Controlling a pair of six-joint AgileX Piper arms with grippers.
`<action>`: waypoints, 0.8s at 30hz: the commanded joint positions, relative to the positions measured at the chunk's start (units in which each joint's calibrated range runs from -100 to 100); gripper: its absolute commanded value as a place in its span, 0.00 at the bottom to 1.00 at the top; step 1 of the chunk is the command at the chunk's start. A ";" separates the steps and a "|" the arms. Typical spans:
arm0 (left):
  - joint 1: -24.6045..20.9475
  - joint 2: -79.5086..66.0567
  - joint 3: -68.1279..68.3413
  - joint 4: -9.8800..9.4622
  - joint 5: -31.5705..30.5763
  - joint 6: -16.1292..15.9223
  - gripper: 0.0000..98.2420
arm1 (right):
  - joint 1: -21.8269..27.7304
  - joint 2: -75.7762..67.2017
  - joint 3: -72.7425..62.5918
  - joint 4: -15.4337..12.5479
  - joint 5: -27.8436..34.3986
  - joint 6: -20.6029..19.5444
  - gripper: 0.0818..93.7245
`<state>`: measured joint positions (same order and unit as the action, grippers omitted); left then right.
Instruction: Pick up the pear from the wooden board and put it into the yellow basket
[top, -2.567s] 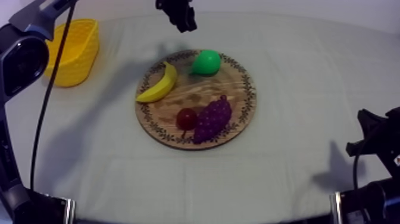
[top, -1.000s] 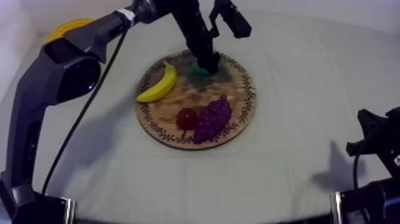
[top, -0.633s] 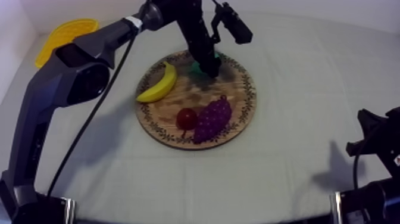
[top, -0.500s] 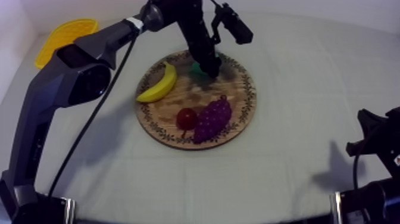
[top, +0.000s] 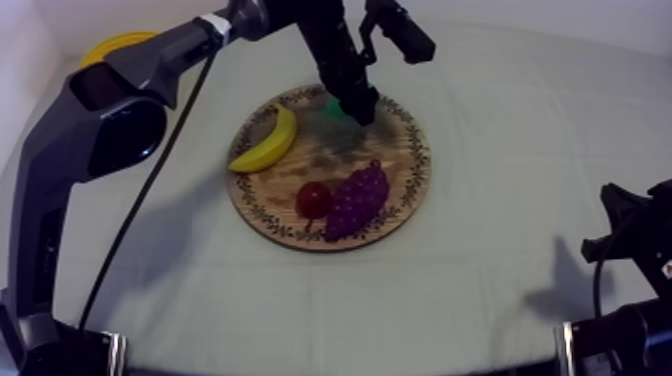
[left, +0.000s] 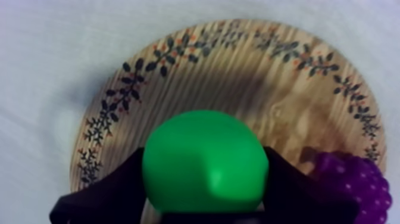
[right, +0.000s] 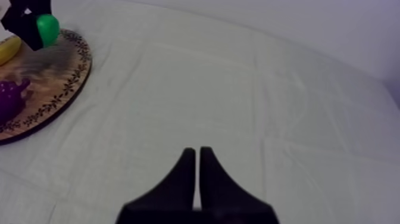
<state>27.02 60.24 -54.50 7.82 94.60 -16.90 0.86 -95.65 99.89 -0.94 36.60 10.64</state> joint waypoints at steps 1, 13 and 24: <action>0.29 -3.57 2.23 0.02 -0.09 0.10 0.53 | -0.02 -0.02 0.00 -0.01 0.01 0.03 0.00; 1.56 -19.98 14.24 -0.94 -0.19 1.36 0.54 | -0.02 -0.02 0.00 -0.01 0.01 0.03 0.00; -0.85 -30.49 22.06 -2.44 0.68 1.85 0.55 | -0.02 -0.02 0.00 -0.01 0.01 0.03 0.00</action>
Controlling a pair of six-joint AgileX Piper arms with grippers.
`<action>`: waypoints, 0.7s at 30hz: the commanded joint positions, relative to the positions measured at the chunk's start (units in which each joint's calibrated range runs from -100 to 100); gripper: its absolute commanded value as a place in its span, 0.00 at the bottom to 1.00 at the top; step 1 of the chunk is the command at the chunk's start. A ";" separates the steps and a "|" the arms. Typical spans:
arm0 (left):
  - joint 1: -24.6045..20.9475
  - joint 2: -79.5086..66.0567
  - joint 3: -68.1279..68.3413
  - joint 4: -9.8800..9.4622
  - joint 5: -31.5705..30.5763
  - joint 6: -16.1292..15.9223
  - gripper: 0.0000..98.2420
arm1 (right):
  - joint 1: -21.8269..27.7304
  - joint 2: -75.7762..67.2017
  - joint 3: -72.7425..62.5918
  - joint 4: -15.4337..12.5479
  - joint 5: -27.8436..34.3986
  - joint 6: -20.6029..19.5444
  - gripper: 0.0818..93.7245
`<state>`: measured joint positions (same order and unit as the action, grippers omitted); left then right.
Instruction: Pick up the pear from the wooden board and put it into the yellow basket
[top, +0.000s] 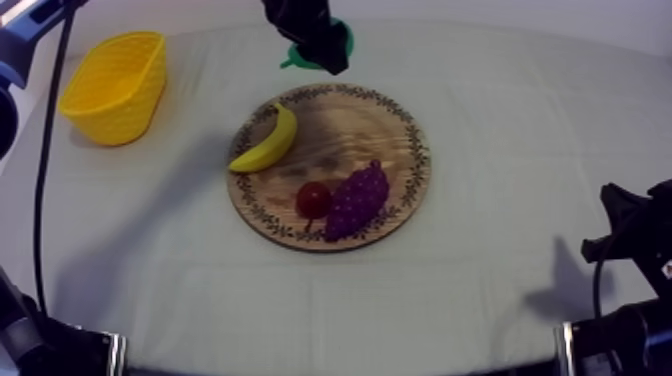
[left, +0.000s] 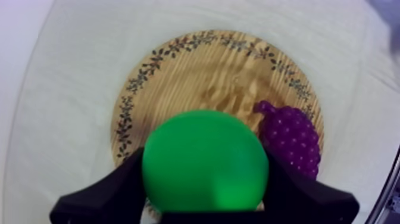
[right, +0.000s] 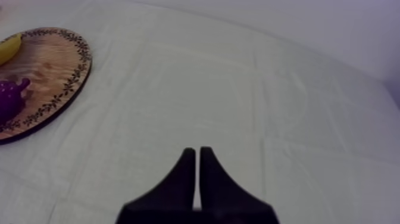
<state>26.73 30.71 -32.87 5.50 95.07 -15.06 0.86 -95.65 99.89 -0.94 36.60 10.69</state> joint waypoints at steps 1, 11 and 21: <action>-1.13 -1.50 0.69 -0.27 0.55 0.05 0.55 | -0.02 -0.02 0.00 -0.01 0.01 -0.02 0.00; -9.05 -6.24 3.71 -2.25 2.28 -0.73 0.56 | -0.02 -0.02 0.00 -0.01 0.01 0.00 0.00; -21.11 -9.53 8.20 -3.77 2.88 -2.54 0.56 | -0.02 -0.02 0.00 -0.01 0.01 -0.02 0.00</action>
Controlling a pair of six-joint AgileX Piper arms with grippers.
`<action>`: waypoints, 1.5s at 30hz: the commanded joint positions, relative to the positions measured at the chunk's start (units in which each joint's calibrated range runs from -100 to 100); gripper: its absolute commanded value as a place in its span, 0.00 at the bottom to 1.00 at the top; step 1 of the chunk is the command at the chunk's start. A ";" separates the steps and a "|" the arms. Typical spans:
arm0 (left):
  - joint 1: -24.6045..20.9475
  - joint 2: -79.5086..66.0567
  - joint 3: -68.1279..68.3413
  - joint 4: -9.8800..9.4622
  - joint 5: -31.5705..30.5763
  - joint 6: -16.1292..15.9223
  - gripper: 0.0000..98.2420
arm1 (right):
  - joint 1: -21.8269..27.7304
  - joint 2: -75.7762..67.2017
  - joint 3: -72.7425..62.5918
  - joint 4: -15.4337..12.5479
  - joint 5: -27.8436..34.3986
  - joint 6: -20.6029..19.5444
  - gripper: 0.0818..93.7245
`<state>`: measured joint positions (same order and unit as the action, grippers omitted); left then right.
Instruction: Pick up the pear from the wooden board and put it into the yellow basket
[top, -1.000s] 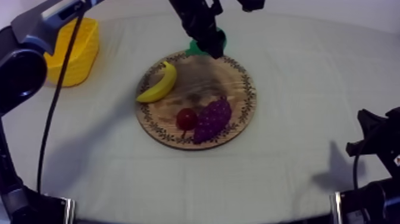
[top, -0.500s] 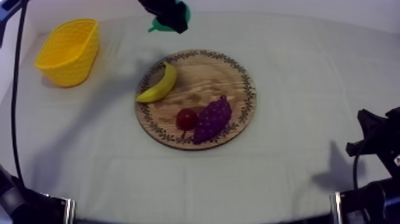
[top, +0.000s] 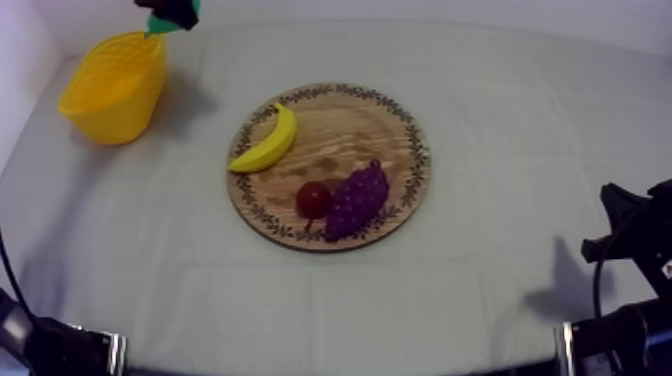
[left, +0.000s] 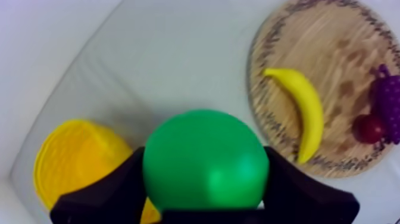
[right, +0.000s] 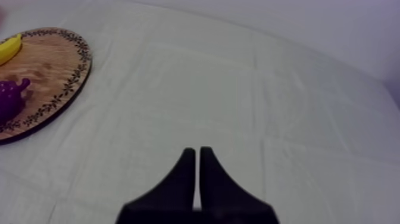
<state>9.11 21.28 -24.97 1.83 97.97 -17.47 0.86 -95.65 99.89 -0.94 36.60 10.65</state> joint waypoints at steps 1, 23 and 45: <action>-4.77 -0.23 0.70 -0.18 -0.01 -0.33 0.56 | -0.02 -0.02 0.00 -0.01 0.01 0.03 0.00; -19.18 6.41 0.89 1.24 -1.16 -2.33 0.59 | -0.02 -0.02 0.00 -0.01 0.01 0.03 0.00; -17.32 26.00 -13.68 5.38 -5.56 -0.24 0.76 | -0.02 -0.02 0.00 -0.01 0.01 0.03 0.00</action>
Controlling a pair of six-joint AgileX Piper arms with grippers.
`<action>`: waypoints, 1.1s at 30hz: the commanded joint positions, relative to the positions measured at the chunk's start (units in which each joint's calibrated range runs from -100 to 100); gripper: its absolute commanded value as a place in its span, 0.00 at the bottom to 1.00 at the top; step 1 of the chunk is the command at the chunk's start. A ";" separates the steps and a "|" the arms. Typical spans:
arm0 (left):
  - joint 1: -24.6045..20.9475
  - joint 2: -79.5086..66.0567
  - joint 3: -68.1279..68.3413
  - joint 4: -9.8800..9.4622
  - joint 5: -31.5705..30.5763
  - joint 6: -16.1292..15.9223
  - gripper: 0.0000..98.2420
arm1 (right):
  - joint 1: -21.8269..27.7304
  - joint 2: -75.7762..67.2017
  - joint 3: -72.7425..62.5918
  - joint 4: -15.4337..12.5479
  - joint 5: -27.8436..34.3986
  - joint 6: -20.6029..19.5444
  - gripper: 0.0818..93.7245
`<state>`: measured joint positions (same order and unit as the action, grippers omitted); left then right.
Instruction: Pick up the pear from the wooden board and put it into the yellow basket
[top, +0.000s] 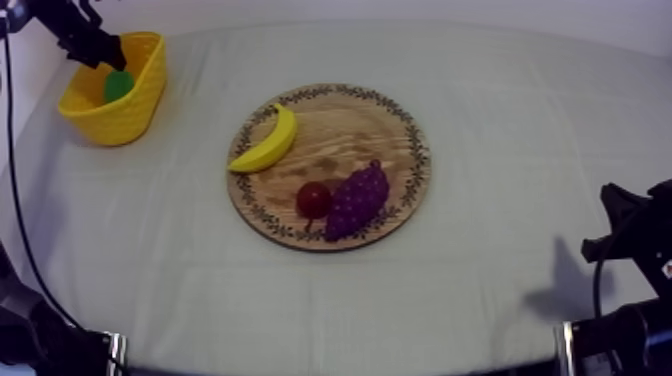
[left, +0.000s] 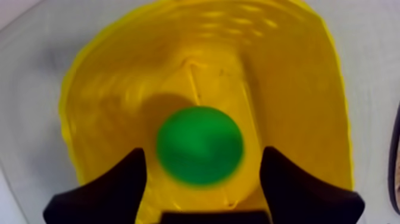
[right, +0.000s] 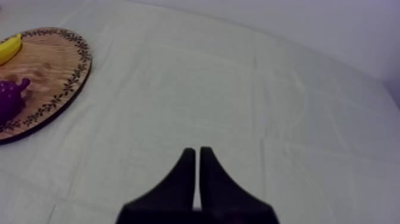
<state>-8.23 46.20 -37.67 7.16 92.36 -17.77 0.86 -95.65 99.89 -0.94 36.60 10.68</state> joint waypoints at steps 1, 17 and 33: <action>0.03 1.85 -1.71 0.09 0.02 0.17 0.76 | -0.02 -0.02 0.00 -0.01 0.01 -0.01 0.00; 0.80 4.10 -2.48 -0.82 -1.97 1.88 0.90 | -0.02 -0.02 0.00 -0.01 0.01 -0.01 0.00; 1.29 -13.65 16.78 1.54 -16.34 1.40 0.48 | -0.02 -0.02 0.00 -0.01 0.01 -0.01 0.00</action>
<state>-6.87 35.47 -24.56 8.44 77.67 -15.94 0.86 -95.65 99.89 -0.94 36.60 10.70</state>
